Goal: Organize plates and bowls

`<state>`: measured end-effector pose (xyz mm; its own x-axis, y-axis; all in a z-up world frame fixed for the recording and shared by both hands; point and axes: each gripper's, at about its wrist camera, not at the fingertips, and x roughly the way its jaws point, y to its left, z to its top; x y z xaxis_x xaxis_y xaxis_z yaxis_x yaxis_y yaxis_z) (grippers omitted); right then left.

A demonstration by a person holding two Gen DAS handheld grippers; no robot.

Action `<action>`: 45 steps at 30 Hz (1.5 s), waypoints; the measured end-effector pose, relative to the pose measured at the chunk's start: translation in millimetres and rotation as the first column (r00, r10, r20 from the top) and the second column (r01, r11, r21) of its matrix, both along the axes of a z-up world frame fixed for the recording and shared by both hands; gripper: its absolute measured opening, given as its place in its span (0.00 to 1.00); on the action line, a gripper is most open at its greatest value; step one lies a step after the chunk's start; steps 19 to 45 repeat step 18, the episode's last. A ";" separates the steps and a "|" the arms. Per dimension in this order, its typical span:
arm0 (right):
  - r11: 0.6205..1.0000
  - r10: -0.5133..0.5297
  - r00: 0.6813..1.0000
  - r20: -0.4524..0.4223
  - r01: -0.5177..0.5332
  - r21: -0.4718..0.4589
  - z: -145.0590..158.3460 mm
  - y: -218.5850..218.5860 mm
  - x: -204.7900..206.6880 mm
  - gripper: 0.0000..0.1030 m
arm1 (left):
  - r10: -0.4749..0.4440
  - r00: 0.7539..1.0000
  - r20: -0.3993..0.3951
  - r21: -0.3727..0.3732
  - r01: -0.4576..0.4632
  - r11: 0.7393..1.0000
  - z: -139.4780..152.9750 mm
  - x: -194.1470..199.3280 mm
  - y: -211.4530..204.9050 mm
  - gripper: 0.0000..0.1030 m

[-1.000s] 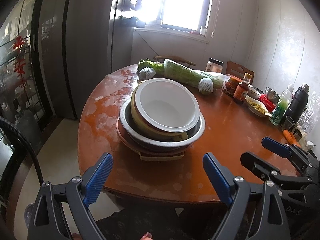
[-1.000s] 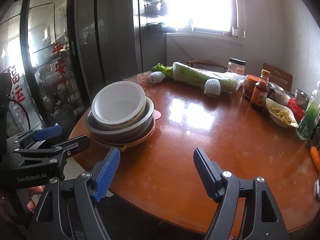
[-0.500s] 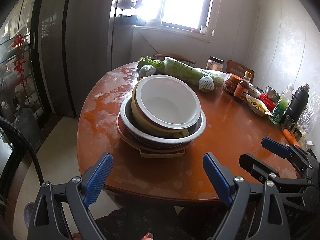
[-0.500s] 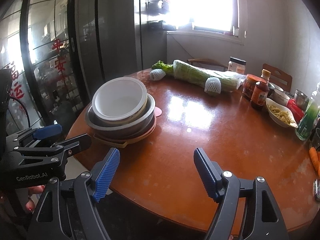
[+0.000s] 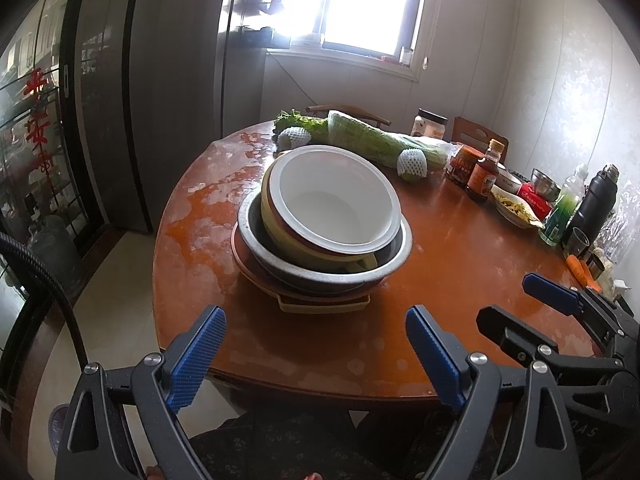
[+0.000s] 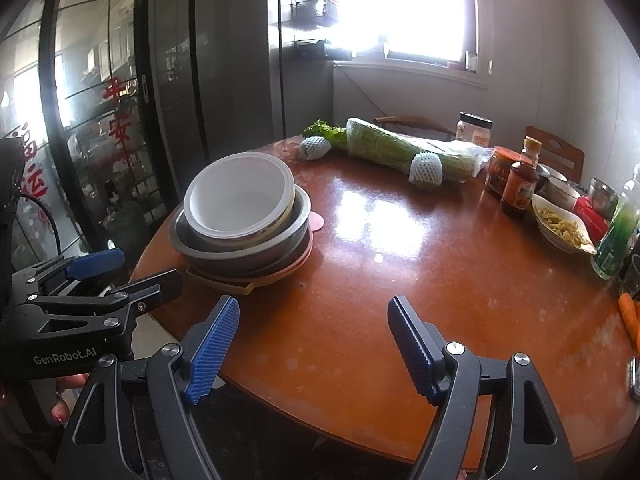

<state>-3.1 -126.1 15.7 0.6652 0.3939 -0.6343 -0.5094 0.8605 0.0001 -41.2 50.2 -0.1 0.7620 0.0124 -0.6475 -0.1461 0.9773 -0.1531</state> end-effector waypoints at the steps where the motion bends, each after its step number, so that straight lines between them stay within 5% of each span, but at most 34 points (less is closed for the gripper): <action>1: 1.000 0.000 1.000 0.000 0.000 0.000 0.0 -0.2 0.2 0.76 | 0.001 1.000 0.001 0.001 -0.001 1.000 0.0 0.0 0.1 0.89; 45: 1.000 -0.011 1.000 -0.018 0.011 0.006 -6.2 -3.3 3.4 0.76 | 0.035 0.999 0.005 0.029 -0.036 0.999 1.3 8.9 8.2 0.89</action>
